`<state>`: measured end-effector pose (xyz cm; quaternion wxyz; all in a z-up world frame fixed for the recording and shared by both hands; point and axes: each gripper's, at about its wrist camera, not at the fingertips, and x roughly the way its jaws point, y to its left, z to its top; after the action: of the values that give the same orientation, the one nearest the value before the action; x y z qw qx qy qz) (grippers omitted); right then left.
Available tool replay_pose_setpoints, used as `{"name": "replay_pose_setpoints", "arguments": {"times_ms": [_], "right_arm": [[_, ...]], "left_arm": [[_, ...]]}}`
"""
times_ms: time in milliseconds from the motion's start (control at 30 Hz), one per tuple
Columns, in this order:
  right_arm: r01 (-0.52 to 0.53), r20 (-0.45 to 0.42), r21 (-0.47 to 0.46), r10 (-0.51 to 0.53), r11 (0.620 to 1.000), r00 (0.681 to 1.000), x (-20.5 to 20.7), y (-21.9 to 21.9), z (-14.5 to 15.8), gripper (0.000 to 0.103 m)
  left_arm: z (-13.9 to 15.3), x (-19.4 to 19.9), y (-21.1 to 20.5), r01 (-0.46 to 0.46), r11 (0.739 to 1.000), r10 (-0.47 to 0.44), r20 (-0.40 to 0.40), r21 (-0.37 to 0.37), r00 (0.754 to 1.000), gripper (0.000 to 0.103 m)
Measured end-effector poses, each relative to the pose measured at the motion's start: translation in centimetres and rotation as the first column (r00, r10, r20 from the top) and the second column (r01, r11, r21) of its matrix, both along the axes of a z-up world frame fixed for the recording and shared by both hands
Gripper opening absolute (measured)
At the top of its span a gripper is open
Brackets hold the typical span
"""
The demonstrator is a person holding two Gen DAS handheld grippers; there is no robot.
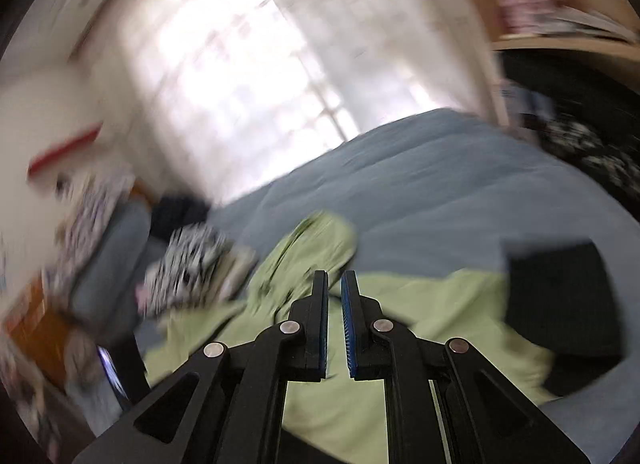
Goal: Fold large clothes
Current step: 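Move the right tool to the black sleeve cuff and grasp it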
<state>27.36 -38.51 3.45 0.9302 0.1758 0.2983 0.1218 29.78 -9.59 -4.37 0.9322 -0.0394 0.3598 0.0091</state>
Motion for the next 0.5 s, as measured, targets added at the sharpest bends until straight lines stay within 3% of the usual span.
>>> {"name": "replay_pose_setpoints", "arguments": {"times_ms": [100,200,300,333,367,433,500], "right_arm": [[-0.084,-0.131,-0.065,0.075,0.994,0.988,1.8,6.1,-5.8,0.009],[-0.089,-0.285,-0.082,0.063,0.993,0.957,1.1,9.0,-11.3,0.009],[-0.014,-0.345,-0.086,-0.017,0.996,0.939,-0.4,7.3,-14.4,0.01],[0.038,-0.357,-0.105,-0.073,0.994,0.931,-0.7,5.5,-15.2,0.014],[0.07,-0.363,-0.123,-0.111,0.99,0.925,-0.9,3.9,-15.8,0.02],[0.149,-0.348,-0.186,-0.207,0.971,0.914,-1.5,0.0,-16.7,0.049],[0.205,-0.323,-0.214,-0.268,0.955,0.908,-1.7,-4.6,-16.8,0.052]], "left_arm": [[-1.8,-0.5,4.1,-0.036,0.998,0.032,-0.069,-0.05,0.997,0.029],[-4.1,-0.8,6.9,-0.051,0.995,0.037,-0.146,-0.091,0.989,0.029],[-6.0,-1.6,7.9,-0.037,0.995,0.019,-0.186,-0.092,0.982,0.029],[-6.4,-2.1,7.8,-0.027,0.996,0.01,-0.186,-0.088,0.983,0.029],[-6.7,-2.4,7.5,-0.014,0.996,-0.003,-0.19,-0.09,0.982,0.03],[-7.3,-2.8,6.7,0.011,0.994,-0.034,-0.207,-0.109,0.978,0.031],[-7.6,-3.0,5.7,0.042,0.991,-0.069,-0.214,-0.128,0.974,0.031]]}}
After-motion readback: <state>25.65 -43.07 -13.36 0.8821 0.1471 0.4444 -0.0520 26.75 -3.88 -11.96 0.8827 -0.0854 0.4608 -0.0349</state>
